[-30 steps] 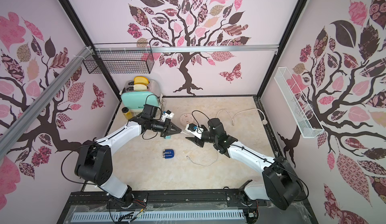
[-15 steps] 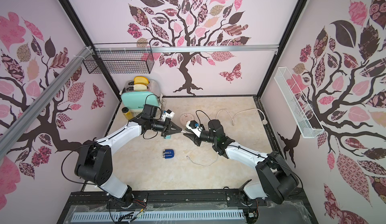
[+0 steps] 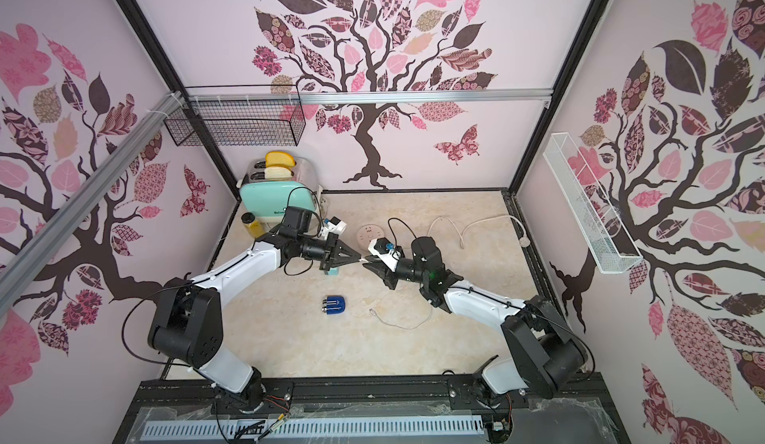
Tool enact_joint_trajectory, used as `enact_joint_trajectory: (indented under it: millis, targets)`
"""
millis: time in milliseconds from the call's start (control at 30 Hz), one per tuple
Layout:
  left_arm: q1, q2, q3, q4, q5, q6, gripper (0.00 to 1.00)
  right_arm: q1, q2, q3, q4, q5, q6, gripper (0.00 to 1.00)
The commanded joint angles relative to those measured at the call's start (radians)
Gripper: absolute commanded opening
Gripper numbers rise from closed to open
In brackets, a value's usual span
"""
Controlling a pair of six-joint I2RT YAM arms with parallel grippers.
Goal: Charge the electric shaver
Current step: Pick up the charging cable from the center of the board.
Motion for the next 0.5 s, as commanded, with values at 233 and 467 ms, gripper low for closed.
enact_joint_trajectory:
  millis: [233, 467]
  targets:
    - [-0.004, -0.018, -0.015, 0.047, 0.013, -0.022, 0.00, 0.000, 0.027, 0.045, 0.034, -0.027, 0.026, 0.21]
    - [-0.004, -0.025, -0.027, 0.055, 0.015, -0.026, 0.00, -0.001, 0.037, 0.057, 0.028, -0.032, 0.024, 0.21]
